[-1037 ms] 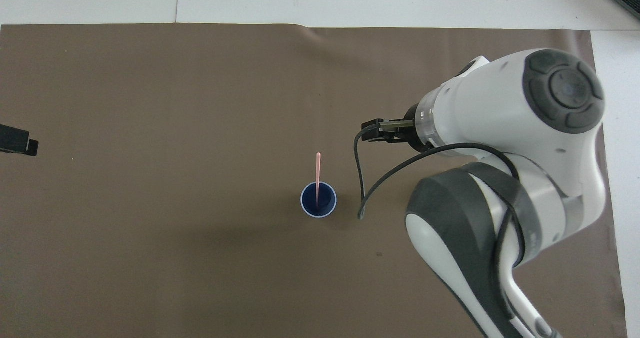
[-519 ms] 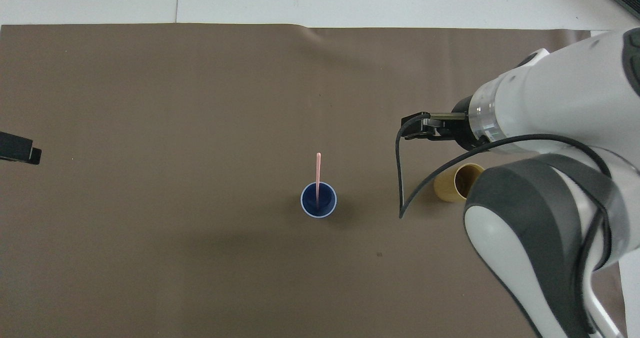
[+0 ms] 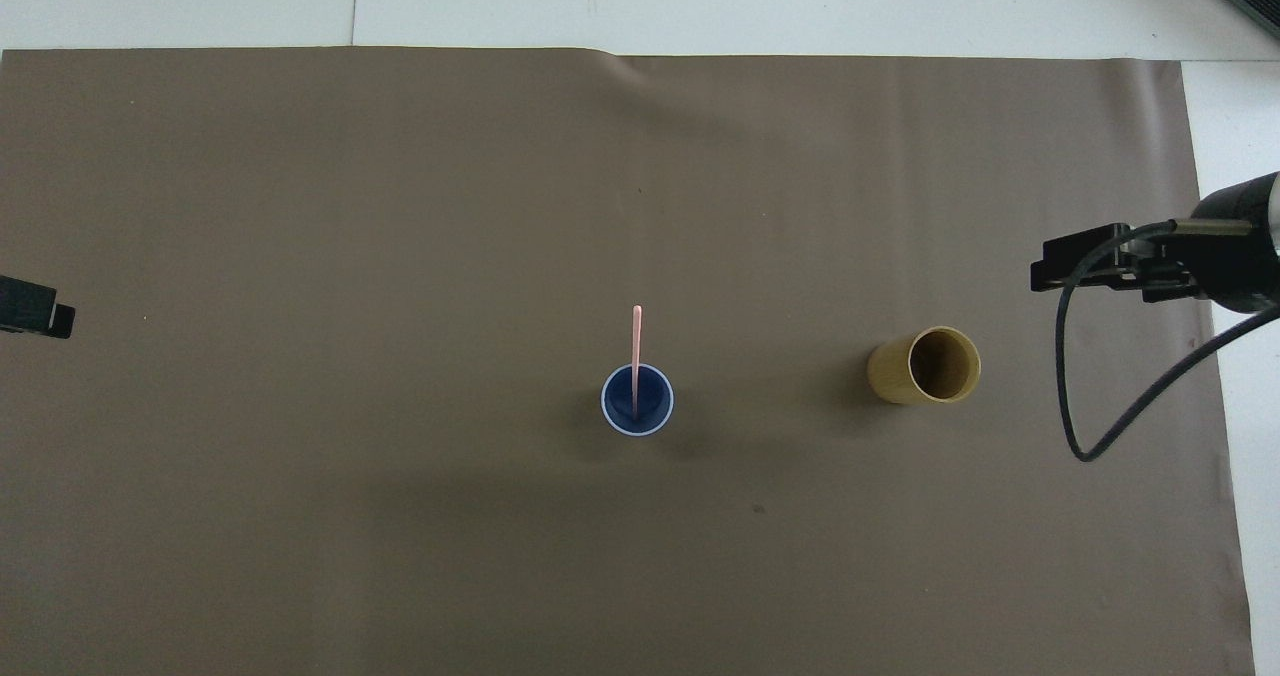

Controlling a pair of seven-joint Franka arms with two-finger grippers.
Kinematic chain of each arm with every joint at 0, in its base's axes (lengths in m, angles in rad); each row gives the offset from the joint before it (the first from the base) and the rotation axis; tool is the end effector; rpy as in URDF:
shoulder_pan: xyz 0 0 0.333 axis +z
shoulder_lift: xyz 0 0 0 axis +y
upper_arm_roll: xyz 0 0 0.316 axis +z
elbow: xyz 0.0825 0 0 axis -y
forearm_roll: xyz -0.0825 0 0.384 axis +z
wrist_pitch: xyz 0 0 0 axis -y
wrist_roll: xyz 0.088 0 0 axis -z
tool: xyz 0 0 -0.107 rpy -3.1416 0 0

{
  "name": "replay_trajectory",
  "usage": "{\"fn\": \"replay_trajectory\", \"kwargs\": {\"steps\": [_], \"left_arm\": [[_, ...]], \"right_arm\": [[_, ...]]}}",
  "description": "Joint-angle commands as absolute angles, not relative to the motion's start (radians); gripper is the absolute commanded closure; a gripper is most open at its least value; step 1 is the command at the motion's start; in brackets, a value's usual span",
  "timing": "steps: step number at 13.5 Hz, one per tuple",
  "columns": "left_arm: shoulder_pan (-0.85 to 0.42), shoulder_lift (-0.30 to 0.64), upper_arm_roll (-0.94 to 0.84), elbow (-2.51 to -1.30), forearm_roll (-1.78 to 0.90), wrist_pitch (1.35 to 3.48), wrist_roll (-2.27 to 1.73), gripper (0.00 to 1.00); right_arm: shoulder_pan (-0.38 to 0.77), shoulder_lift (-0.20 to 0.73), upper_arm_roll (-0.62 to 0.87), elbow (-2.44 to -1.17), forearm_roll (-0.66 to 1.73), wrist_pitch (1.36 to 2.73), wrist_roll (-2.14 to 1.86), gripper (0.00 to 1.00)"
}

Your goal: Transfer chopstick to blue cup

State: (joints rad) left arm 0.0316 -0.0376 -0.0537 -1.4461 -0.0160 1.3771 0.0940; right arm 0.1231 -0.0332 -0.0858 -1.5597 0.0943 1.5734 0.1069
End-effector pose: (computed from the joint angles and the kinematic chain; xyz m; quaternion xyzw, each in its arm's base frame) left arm 0.5206 -0.0142 0.6856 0.9981 -0.0594 -0.0155 0.0074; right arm 0.5442 0.0295 0.6487 -0.9980 0.0338 -0.0198 0.0501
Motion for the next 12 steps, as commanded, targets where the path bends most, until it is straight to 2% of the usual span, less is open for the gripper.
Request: {"fn": "replay_trajectory", "kwargs": {"steps": [1,12], "left_arm": [[0.044,-0.055,-0.054,-1.467,-0.026,1.376,0.101,0.00],[0.046,-0.057,-0.054,-1.470,-0.026,1.377,0.097,0.00]], "right_arm": [[0.098,-0.072,-0.072,-1.578,0.055,1.557,0.060,0.00],[0.098,-0.109,-0.071,-1.641,0.020,1.571,0.064,0.00]]}}
